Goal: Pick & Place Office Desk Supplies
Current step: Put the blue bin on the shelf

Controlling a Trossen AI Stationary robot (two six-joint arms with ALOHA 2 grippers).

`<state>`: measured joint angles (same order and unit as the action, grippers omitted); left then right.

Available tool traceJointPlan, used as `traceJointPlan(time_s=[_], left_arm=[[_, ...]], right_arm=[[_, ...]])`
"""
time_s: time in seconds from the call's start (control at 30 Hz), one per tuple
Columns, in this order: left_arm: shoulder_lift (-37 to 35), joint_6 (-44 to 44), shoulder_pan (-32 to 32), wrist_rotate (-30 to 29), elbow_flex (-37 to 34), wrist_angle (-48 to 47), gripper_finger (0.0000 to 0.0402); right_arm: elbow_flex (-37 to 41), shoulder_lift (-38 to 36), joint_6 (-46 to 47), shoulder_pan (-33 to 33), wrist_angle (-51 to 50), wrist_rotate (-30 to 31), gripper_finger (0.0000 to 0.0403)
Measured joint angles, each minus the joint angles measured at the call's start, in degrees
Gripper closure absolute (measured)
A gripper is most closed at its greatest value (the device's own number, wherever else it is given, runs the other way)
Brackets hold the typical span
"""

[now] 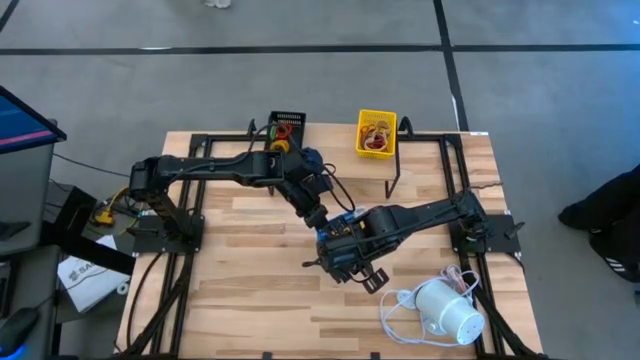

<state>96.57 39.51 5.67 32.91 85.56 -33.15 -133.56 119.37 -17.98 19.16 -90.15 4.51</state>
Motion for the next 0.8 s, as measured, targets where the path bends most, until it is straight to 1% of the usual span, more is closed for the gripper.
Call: traceJointPlan(time_s=[0.2, 0.27, 0.37, 0.6, 0.8], left_arm=[[0.0, -0.6, -0.1, -1.1, 0.0, 1.8, 0.0387], [0.0, -1.0, -0.1, -1.5, 0.0, 2.1, 0.0394], [0.0, -1.8, -0.1, -2.0, -0.1, 2.8, 0.0394], [0.0, -3.5, -0.1, -2.5, -0.1, 4.5, 0.0398], [-0.1, -4.9, -0.1, -3.1, -0.1, 5.5, 0.0399]], right_arm=[[0.0, 0.0, 0.4, 0.0, -0.1, 1.5, 0.0398], [0.0, 0.0, 0.4, 0.0, 0.0, 1.9, 0.0391], [0.0, 0.0, 0.2, 0.1, 0.3, 3.0, 0.0373], [-0.1, -0.1, 0.9, 0.1, 0.6, 3.3, 0.0305], [-0.1, -0.2, 4.0, 0.1, 0.2, 3.5, 0.0222]])
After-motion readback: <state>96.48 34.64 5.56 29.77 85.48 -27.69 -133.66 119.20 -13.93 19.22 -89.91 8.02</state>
